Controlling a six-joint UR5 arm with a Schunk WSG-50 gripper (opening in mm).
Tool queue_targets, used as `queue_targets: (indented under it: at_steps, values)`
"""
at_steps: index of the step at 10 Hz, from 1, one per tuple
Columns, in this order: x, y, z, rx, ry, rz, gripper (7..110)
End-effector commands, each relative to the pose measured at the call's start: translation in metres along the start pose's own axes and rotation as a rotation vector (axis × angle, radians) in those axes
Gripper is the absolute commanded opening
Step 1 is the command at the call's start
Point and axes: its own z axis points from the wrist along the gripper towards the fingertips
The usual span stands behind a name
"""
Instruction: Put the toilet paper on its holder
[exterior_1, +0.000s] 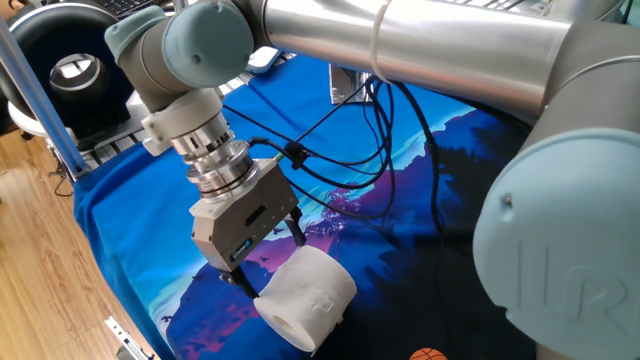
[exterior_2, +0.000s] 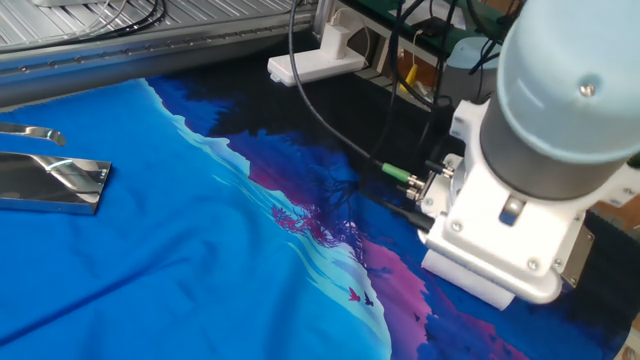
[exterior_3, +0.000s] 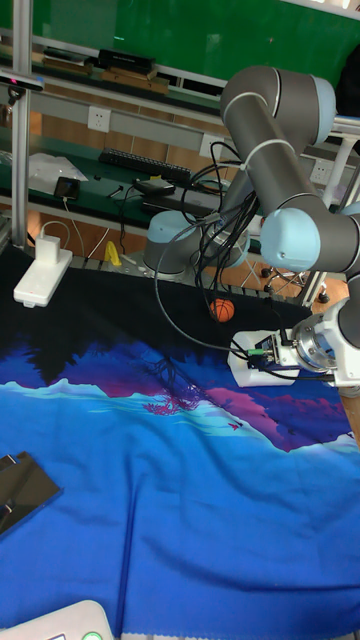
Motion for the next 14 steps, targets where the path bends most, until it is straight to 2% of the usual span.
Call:
queue_targets:
  at_steps: [1,4,7,10,11,14]
  values:
    - [0.001,0.009,-0.001,-0.026,0.015,-0.012,110]
    - [-0.001,0.016,-0.003,-0.051,0.009,-0.038,110]
    - [-0.004,0.01,-0.001,-0.034,0.016,-0.043,110]
    - [0.001,0.007,-0.003,-0.018,0.035,-0.041,110]
    - [0.001,0.005,-0.002,-0.012,0.037,-0.043,88]
    - [0.004,0.003,-0.003,0.001,0.049,-0.05,88]
